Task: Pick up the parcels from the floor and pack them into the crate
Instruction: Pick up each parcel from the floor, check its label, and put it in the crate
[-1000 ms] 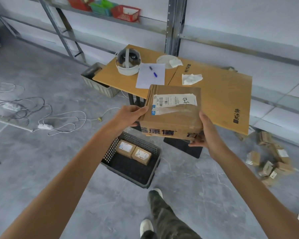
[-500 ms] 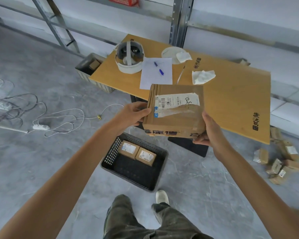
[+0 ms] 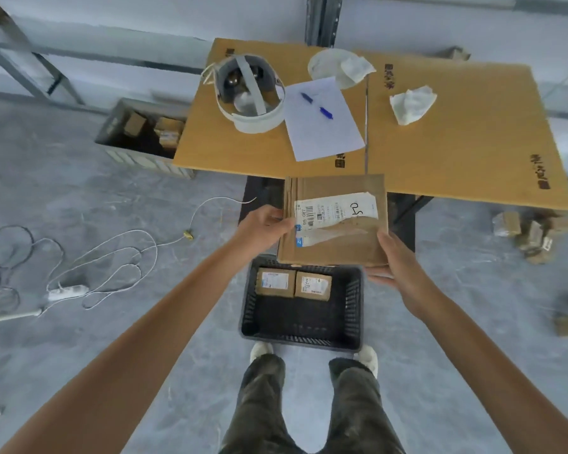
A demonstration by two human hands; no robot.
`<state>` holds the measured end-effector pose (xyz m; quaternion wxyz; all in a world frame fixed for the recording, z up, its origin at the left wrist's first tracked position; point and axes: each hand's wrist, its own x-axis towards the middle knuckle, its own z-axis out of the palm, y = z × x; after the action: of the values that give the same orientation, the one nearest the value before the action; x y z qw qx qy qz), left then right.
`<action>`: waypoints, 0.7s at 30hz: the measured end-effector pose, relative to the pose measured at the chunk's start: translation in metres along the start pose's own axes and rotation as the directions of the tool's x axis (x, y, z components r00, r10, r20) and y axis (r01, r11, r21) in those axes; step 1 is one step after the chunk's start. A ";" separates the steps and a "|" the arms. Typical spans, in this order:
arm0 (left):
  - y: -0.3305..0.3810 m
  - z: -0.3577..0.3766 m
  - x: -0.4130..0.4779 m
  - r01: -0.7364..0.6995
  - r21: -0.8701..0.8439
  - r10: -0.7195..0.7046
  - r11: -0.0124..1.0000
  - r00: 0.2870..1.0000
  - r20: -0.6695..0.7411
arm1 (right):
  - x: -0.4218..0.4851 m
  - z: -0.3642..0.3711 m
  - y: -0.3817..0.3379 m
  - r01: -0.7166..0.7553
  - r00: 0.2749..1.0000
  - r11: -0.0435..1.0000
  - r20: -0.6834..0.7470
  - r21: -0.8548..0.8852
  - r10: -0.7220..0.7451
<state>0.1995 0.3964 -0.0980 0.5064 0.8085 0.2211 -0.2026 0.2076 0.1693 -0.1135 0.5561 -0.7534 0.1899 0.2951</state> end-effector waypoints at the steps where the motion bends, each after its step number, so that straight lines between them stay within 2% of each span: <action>1: -0.010 -0.006 0.005 0.004 0.028 -0.004 1.000 1.000 0.019 | 0.001 0.012 0.004 -0.013 1.000 1.000 -0.007 0.009 0.014; 5: -0.052 -0.014 0.033 0.054 0.079 -0.058 0.995 0.997 0.050 | 0.012 0.051 0.024 -0.047 0.999 0.998 -0.025 -0.038 0.046; 9: -0.106 -0.002 0.065 0.140 0.082 -0.143 0.987 0.989 0.034 | 0.046 0.077 0.055 -0.079 0.996 0.977 -0.052 -0.198 0.070; 12: -0.161 0.019 0.096 0.138 0.170 -0.153 0.976 0.985 0.079 | 0.087 0.094 0.092 -0.100 0.994 0.935 -0.069 -0.341 0.081; 16: -0.263 0.079 0.142 0.260 0.238 -0.295 0.936 0.948 0.124 | 0.151 0.125 0.179 -0.165 0.986 0.885 -0.057 -0.436 0.156; 18: -0.312 0.116 0.162 0.366 0.192 -0.395 0.911 0.908 0.143 | 0.183 0.143 0.236 -0.248 0.969 0.877 -0.098 -0.411 0.228; 21: -0.375 0.169 0.197 0.438 0.087 -0.447 0.895 0.881 0.158 | 0.235 0.167 0.323 -0.378 0.925 0.857 -0.178 -0.351 0.335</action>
<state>0.1327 0.4192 -0.5487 0.4444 0.7278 0.3498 -0.3878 0.1469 0.2375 -0.5366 0.3242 -0.8133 0.2961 0.3817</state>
